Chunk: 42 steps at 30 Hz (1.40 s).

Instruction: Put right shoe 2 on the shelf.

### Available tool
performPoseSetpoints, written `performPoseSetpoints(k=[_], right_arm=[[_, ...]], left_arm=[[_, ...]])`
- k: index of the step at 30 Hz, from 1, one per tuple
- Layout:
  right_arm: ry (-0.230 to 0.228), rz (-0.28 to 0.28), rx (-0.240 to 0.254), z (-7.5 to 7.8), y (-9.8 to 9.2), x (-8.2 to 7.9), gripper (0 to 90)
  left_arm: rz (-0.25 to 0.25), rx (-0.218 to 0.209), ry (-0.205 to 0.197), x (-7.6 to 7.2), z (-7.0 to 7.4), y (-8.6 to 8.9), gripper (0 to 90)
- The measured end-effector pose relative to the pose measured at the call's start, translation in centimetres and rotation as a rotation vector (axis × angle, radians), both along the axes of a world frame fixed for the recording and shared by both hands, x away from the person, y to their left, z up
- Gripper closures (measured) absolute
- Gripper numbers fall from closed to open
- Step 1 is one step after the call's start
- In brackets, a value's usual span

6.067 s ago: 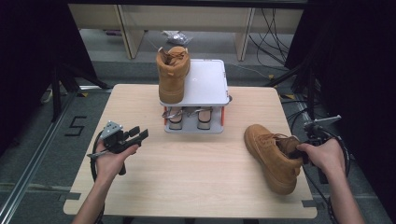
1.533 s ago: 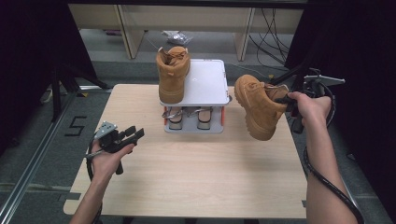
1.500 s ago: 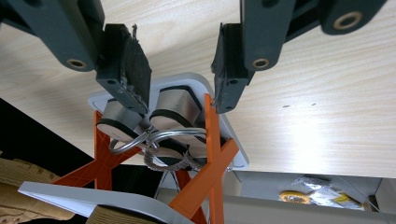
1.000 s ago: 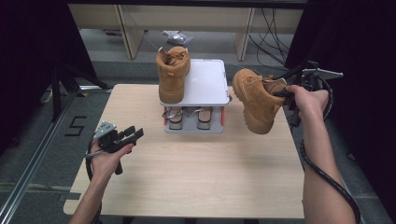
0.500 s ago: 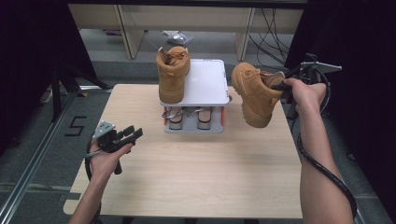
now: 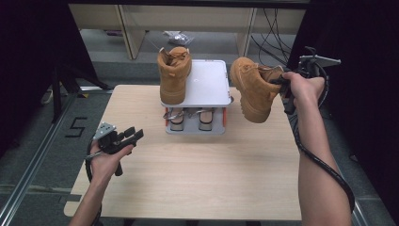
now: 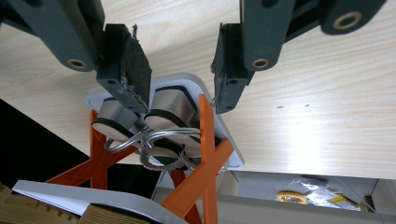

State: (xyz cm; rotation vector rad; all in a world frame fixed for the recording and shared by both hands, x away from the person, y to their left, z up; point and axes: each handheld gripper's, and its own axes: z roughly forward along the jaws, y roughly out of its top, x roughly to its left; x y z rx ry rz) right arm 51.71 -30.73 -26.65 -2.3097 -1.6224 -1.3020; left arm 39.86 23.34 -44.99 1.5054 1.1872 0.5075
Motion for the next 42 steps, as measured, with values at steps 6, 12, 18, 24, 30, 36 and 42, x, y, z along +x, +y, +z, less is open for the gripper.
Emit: performPoseSetpoints(k=[6, 12, 18, 24, 30, 36, 42], right_arm=[[-0.018, 0.006, -0.006, 0.5, 1.0, 0.7, 82.5], [-0.023, 0.009, -0.008, 0.7, 1.8, 1.2, 82.4], [0.006, 0.053, -0.046, 1.5, 3.0, 1.8, 82.2], [-0.038, 0.048, -0.017, 1.6, 4.7, 2.6, 82.1], [-0.038, 0.07, -0.024, 1.8, 5.9, 3.1, 82.0], [-0.036, 0.078, -0.03, 1.7, 7.6, 3.7, 81.6], [-0.024, 0.104, -0.038, 1.7, 8.7, 4.1, 81.1]], left_arm=[[0.004, -0.001, -0.002, 0.0, 0.0, 0.1, 55.5], [0.005, -0.002, -0.004, 0.0, 0.0, 0.2, 55.5], [0.008, -0.002, -0.004, 0.0, 0.1, 0.4, 55.4], [0.008, -0.002, -0.004, 0.0, 0.1, 0.4, 55.2], [0.005, -0.006, -0.004, 0.0, 0.1, 0.4, 55.2], [0.01, -0.009, -0.006, -0.1, 0.2, 0.6, 55.0], [0.007, -0.015, -0.011, 0.0, 0.1, 0.6, 55.0]])
